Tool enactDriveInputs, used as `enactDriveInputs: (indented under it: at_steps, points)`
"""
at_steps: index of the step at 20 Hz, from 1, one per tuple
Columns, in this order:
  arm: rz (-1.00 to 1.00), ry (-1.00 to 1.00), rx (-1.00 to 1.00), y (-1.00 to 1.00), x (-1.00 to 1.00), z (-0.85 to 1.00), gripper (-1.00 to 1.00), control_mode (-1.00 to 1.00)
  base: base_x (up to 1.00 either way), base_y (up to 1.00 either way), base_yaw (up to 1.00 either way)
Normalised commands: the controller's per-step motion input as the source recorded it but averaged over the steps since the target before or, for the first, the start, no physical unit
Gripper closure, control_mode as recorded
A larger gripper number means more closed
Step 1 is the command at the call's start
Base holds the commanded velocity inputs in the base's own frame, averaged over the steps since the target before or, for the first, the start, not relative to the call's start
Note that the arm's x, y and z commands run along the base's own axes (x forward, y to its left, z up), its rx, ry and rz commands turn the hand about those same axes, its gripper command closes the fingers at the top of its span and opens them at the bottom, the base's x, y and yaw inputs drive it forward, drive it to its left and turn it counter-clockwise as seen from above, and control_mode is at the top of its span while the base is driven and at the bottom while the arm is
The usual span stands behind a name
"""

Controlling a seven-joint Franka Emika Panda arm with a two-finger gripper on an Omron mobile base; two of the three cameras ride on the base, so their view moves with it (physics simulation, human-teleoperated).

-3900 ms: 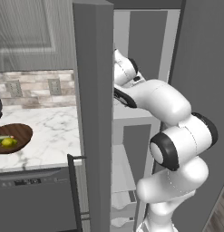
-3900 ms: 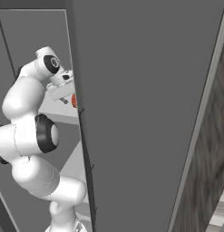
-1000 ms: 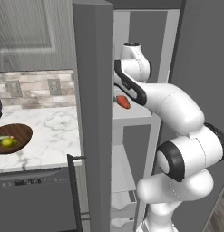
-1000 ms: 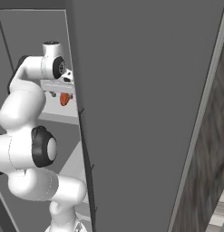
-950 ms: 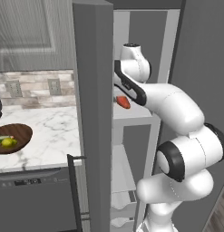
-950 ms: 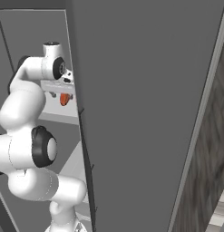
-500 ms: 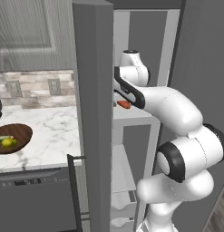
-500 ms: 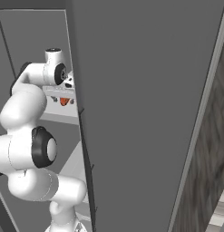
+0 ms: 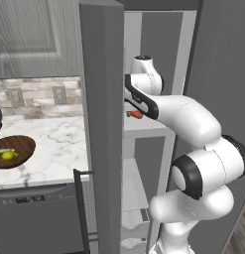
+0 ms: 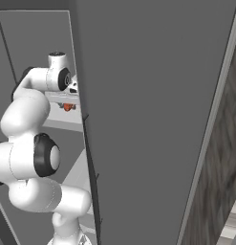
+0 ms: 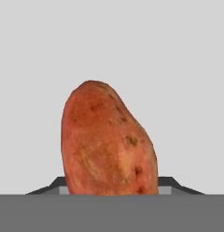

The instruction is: Take the fish, sweet potato, and pear from the freezer and place them in the bowl on the counter.

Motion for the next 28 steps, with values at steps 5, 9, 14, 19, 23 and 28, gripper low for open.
enactDriveInputs:
  at_steps: [5, 9, 14, 19, 23, 28]
  points:
    - [0.13, -0.01, 0.00, 0.04, -0.02, -0.55, 1.00, -1.00, 0.00, 0.00, 0.00]
    - [0.16, -0.21, 0.01, 0.32, -0.76, -0.03, 1.00, -1.00, 0.00, 0.00, 0.00]
    - [0.13, -0.26, 0.00, 0.18, -0.75, 0.05, 1.00, -1.00, 0.00, 0.00, 0.00]
    - [0.12, -0.28, 0.02, -0.09, -0.81, 0.29, 1.00, -1.00, 0.00, 0.00, 0.00]
    - [0.08, -0.17, 0.01, -0.23, -0.87, 0.54, 1.00, -1.00, 0.00, 0.00, 0.00]
    - [0.04, -0.05, 0.02, -0.39, -0.91, 0.55, 1.00, -1.00, 0.00, 0.00, 0.00]
